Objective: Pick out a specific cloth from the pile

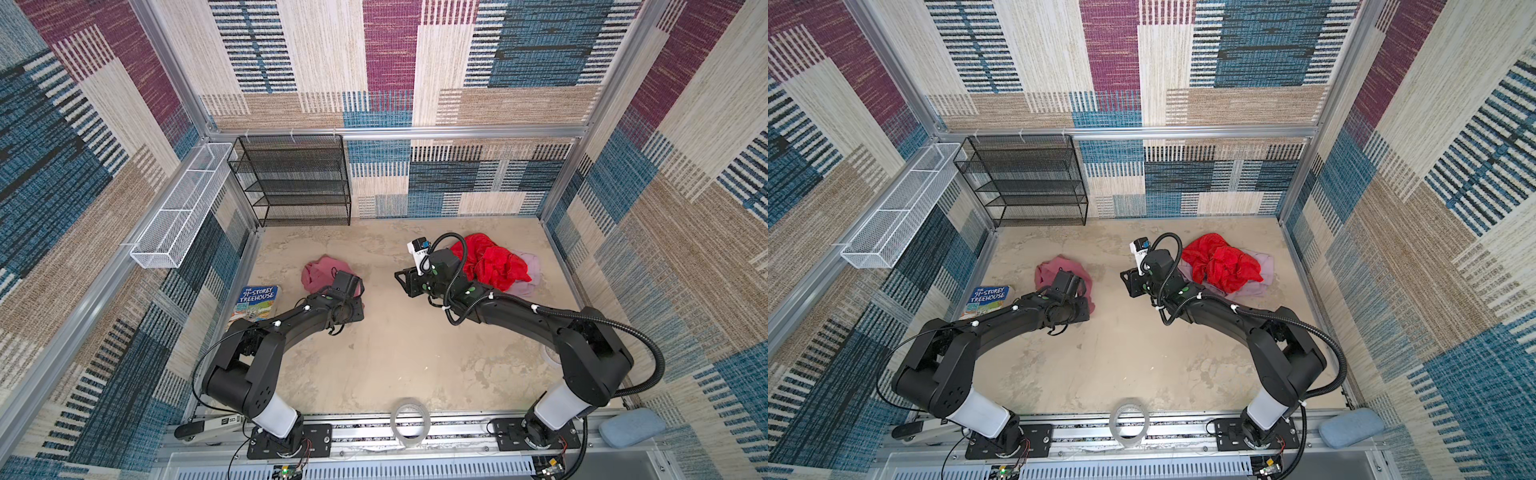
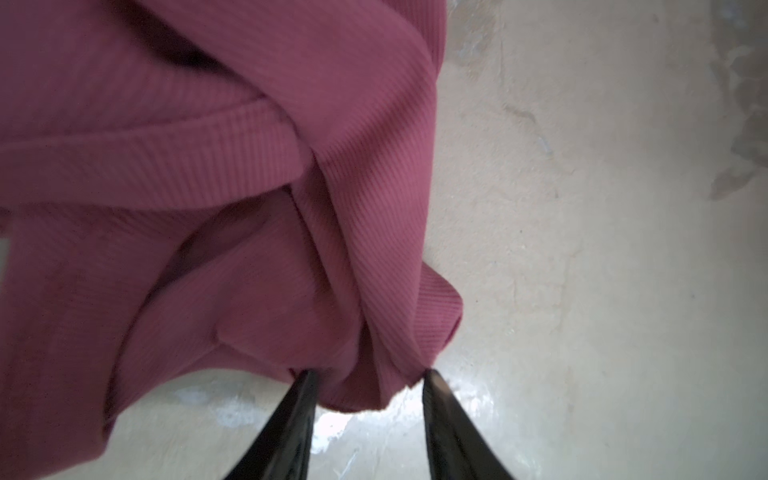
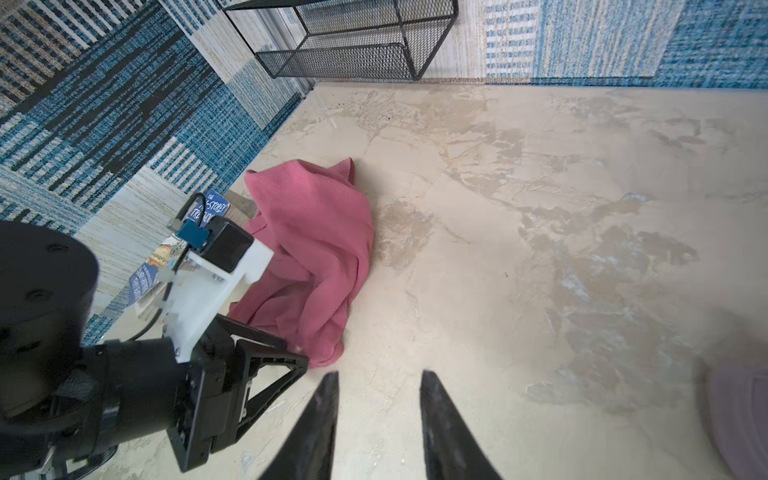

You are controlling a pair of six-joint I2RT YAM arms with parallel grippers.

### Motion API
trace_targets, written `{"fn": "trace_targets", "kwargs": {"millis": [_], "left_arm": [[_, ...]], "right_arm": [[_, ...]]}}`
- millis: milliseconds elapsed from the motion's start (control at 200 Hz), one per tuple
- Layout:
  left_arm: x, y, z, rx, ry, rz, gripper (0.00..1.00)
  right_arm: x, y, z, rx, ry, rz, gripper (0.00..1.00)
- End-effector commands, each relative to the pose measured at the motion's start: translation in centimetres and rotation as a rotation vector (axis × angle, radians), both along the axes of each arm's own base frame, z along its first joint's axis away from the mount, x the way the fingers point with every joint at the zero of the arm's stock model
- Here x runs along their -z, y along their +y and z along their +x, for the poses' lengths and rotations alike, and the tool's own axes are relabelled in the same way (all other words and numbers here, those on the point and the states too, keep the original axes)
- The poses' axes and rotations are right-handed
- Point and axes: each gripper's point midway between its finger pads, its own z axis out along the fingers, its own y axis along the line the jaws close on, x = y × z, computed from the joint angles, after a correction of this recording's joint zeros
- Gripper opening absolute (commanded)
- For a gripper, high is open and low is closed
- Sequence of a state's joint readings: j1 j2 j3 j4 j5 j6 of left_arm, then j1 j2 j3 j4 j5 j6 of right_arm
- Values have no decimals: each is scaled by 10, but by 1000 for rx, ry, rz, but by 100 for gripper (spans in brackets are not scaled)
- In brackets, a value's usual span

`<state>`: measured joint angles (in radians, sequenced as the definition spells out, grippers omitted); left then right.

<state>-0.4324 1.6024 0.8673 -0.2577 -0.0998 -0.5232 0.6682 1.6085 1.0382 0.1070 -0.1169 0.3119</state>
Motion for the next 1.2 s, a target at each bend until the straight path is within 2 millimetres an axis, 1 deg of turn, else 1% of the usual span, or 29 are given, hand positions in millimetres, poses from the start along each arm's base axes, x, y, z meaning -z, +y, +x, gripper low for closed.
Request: {"fn": "trace_targets", "kwargs": {"millis": [0, 40, 160, 295, 391, 486, 766, 1046, 1192], "left_arm": [[0, 0, 8, -3, -21, 13, 44], [2, 0, 9, -2, -17, 16, 44], [7, 1, 12, -1, -10, 41, 37], [8, 1, 11, -6, 0, 41, 11], [5, 2, 9, -2, -9, 42, 0], [-2, 2, 5, -2, -22, 29, 0], [-41, 0, -11, -4, -93, -28, 0], [-95, -2, -30, 14, -192, -40, 0], [-123, 7, -39, 1, -241, -30, 0]], "right_arm": [[-7, -10, 0, 39, -31, -7, 36], [-7, -13, -1, 47, -30, -12, 36], [-9, -21, -3, 70, -44, -21, 36], [-12, -25, -4, 82, -54, -19, 37], [-13, -25, -4, 84, -54, -14, 37], [-10, -24, -4, 78, -49, -10, 37], [-9, -21, -7, 66, -35, 17, 37], [-12, -19, -9, 57, -29, 33, 37], [-14, -16, -8, 45, -31, 38, 37]]}}
